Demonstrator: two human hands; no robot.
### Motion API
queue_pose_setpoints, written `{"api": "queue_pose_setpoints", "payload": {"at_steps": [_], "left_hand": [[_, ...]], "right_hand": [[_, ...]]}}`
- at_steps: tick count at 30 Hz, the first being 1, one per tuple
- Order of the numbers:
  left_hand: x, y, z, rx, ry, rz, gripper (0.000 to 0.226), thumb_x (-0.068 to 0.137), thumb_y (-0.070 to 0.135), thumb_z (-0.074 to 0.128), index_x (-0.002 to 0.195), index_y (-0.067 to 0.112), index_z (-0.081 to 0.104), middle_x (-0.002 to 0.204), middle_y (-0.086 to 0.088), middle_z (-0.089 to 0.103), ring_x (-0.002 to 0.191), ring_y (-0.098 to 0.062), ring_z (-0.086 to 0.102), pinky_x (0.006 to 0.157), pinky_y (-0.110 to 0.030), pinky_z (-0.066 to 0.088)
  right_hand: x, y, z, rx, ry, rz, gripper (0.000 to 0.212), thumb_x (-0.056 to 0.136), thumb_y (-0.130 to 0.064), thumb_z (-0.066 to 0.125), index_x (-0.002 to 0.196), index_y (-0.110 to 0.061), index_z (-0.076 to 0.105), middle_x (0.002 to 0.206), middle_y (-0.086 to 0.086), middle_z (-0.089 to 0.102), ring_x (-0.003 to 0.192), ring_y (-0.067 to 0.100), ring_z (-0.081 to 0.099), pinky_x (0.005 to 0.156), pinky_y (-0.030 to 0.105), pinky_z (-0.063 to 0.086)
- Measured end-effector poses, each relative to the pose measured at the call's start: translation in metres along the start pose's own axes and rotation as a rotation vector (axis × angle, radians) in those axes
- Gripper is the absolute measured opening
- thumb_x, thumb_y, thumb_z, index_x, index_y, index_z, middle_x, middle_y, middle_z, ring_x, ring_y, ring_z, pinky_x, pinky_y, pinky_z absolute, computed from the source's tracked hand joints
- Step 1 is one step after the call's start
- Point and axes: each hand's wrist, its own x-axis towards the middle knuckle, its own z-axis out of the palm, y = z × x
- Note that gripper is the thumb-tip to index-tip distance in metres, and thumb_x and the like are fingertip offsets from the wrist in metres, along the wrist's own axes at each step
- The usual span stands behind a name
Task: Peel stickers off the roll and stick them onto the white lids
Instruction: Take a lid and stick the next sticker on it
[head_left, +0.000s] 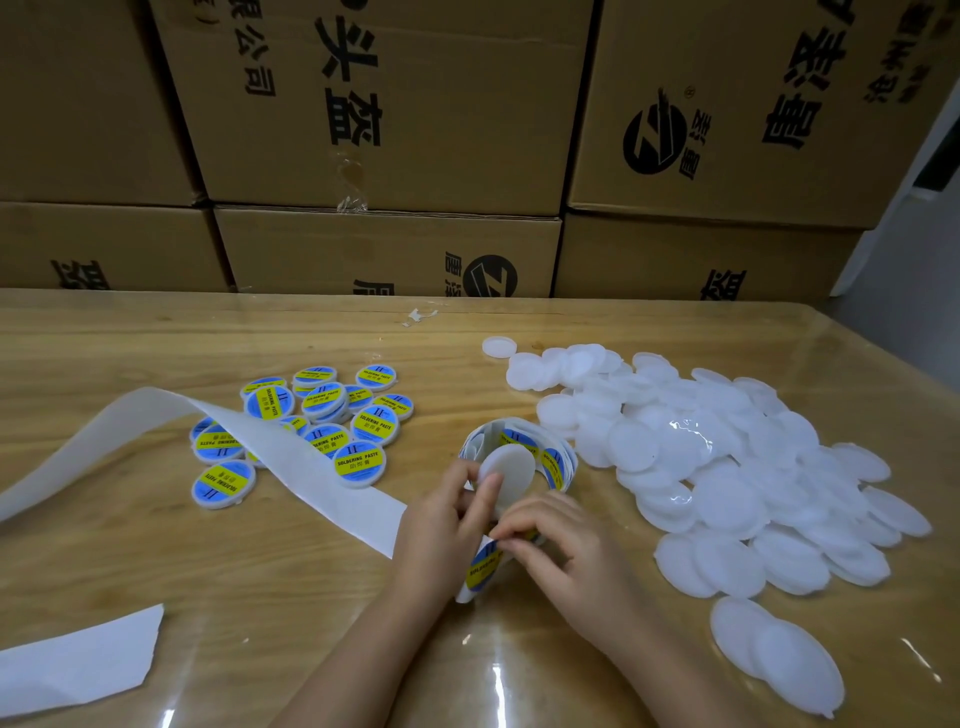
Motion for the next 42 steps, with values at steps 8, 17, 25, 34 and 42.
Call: {"api": "queue_pose_setpoints", "payload": {"at_steps": [8, 17, 25, 34, 42], "left_hand": [[0.001, -0.004, 0.000, 0.011, -0.006, 0.008, 0.015, 0.093, 0.033, 0.055, 0.081, 0.024, 0.051, 0.047, 0.019, 0.056, 0.043, 0.002, 0.047, 0.053, -0.028, 0.036], [0.008, -0.009, -0.002, -0.072, 0.052, -0.095, 0.012, 0.090, 0.039, 0.054, 0.078, 0.037, 0.055, 0.047, 0.008, 0.054, 0.045, -0.005, 0.045, 0.050, -0.023, 0.036], [0.009, -0.006, -0.004, -0.180, 0.096, -0.154, 0.024, 0.091, 0.033, 0.056, 0.070, 0.022, 0.055, 0.047, 0.010, 0.049, 0.047, -0.003, 0.042, 0.047, -0.015, 0.033], [0.009, 0.010, -0.010, -0.432, 0.002, -0.121, 0.022, 0.090, 0.015, 0.060, 0.070, 0.022, 0.067, 0.071, 0.001, 0.059, 0.055, -0.010, 0.055, 0.054, -0.019, 0.047], [0.006, 0.019, -0.017, -0.688, -0.320, -0.227, 0.017, 0.080, 0.028, 0.063, 0.082, 0.018, 0.076, 0.076, -0.012, 0.073, 0.072, -0.022, 0.072, 0.062, -0.021, 0.053]], "right_hand": [[0.001, -0.002, 0.000, -0.158, -0.016, -0.140, 0.011, 0.089, -0.024, 0.062, 0.092, -0.021, 0.072, 0.085, -0.008, 0.061, 0.081, 0.013, 0.054, 0.076, 0.029, 0.045], [0.001, -0.001, -0.005, 0.058, 0.144, 0.024, 0.005, 0.082, -0.013, 0.069, 0.081, -0.015, 0.073, 0.094, 0.000, 0.057, 0.086, 0.006, 0.058, 0.074, 0.014, 0.044], [0.008, 0.003, -0.014, 0.519, 0.349, 0.291, 0.022, 0.076, -0.006, 0.062, 0.072, -0.026, 0.070, 0.079, -0.008, 0.064, 0.079, 0.009, 0.061, 0.072, 0.017, 0.047], [0.010, 0.003, -0.020, 0.673, 0.475, 0.526, 0.019, 0.079, -0.009, 0.066, 0.077, -0.026, 0.073, 0.076, -0.006, 0.070, 0.075, 0.004, 0.063, 0.068, 0.013, 0.049], [0.007, 0.008, -0.015, 0.451, 0.466, 0.514, 0.027, 0.085, -0.006, 0.065, 0.081, -0.032, 0.072, 0.082, 0.000, 0.070, 0.079, 0.016, 0.060, 0.076, 0.025, 0.050]]}}
